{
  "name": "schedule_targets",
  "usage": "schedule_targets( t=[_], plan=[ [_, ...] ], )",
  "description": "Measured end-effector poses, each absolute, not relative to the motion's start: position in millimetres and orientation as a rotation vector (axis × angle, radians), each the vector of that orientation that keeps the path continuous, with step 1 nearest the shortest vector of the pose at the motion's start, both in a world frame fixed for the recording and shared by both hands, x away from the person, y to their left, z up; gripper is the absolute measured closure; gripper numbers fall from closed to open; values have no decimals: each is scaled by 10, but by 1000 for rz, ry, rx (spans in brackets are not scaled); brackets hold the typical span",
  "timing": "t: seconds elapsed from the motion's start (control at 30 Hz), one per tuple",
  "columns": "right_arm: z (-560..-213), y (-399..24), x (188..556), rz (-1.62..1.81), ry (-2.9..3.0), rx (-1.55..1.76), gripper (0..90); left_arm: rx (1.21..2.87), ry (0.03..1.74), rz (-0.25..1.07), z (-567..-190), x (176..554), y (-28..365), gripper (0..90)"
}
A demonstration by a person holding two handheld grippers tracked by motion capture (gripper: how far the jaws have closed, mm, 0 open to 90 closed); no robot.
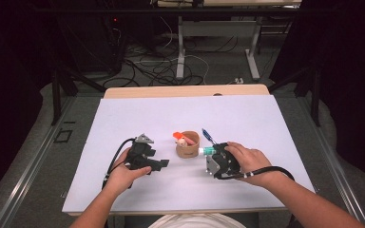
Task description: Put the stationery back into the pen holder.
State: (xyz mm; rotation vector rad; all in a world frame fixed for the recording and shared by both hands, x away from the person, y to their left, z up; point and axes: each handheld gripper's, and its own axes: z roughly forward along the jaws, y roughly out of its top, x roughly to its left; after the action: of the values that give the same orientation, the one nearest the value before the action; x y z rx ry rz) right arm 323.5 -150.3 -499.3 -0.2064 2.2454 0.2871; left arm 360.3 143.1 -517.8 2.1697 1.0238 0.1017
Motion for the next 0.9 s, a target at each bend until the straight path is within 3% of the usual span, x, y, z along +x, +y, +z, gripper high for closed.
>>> schedule_targets(
  t=[0.9],
  plan=[
    [-5100,-1275,2932,9,1942,-945,655,2234,908,113,-4958,3577,1337,277]
  ],
)
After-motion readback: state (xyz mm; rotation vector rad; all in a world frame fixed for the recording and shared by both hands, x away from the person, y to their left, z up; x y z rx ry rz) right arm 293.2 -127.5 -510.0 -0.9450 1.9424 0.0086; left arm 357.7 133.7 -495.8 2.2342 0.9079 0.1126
